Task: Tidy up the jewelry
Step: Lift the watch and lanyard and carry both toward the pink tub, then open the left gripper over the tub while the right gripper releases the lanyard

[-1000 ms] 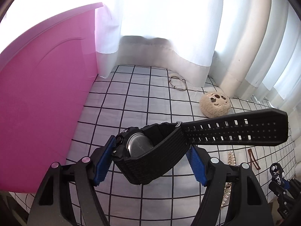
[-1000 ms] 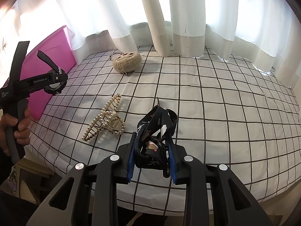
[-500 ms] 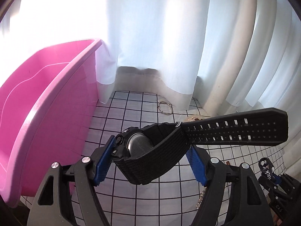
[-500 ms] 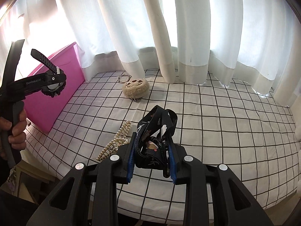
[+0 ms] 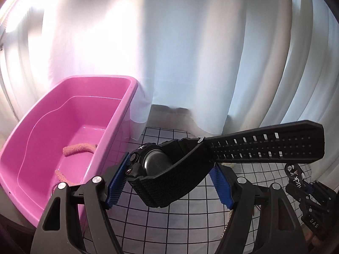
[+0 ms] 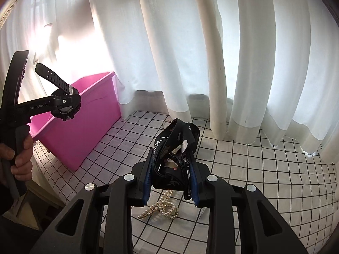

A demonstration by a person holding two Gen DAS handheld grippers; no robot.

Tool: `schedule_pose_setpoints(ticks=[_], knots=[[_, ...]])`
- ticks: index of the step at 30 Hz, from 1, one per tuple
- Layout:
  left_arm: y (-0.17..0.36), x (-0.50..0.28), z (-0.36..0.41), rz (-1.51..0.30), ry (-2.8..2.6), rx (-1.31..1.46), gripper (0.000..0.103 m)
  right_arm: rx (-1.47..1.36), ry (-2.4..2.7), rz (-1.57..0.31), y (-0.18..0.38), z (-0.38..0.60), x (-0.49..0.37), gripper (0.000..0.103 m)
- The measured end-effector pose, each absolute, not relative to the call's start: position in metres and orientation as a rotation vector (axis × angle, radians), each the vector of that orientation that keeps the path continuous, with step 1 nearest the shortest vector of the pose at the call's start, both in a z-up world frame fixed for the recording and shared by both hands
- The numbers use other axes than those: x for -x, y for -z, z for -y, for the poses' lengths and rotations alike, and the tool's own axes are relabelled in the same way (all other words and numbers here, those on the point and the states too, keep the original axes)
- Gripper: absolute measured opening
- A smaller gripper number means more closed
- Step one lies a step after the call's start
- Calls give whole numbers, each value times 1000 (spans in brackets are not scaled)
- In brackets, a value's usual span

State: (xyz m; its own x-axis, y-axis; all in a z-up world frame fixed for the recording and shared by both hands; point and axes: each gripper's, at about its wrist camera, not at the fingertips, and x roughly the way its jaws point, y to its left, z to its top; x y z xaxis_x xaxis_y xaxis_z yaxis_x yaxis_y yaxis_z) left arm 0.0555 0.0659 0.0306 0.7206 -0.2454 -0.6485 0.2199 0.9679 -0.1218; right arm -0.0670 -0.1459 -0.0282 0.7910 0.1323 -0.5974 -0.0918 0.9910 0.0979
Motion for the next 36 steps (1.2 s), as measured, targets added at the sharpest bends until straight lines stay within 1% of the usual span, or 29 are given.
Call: schedule_pose_setpoints(ticks=[11, 16, 21, 27, 36], knots=[[-82, -61, -137, -589, 149, 85, 70, 35, -355, -523, -27, 65, 8, 29], [-85, -62, -183, -579, 54, 110, 70, 73, -467, -498, -47, 17, -21, 29], [-79, -64, -230, -597, -38, 141, 70, 115, -560, -493, -55, -30, -51, 29], [-61, -77, -265, -636, -99, 174, 70, 144, -643, -551, -47, -81, -88, 29], [-23, -99, -284, -758, -134, 194, 70, 197, -646, -737, -12, -138, -136, 29]])
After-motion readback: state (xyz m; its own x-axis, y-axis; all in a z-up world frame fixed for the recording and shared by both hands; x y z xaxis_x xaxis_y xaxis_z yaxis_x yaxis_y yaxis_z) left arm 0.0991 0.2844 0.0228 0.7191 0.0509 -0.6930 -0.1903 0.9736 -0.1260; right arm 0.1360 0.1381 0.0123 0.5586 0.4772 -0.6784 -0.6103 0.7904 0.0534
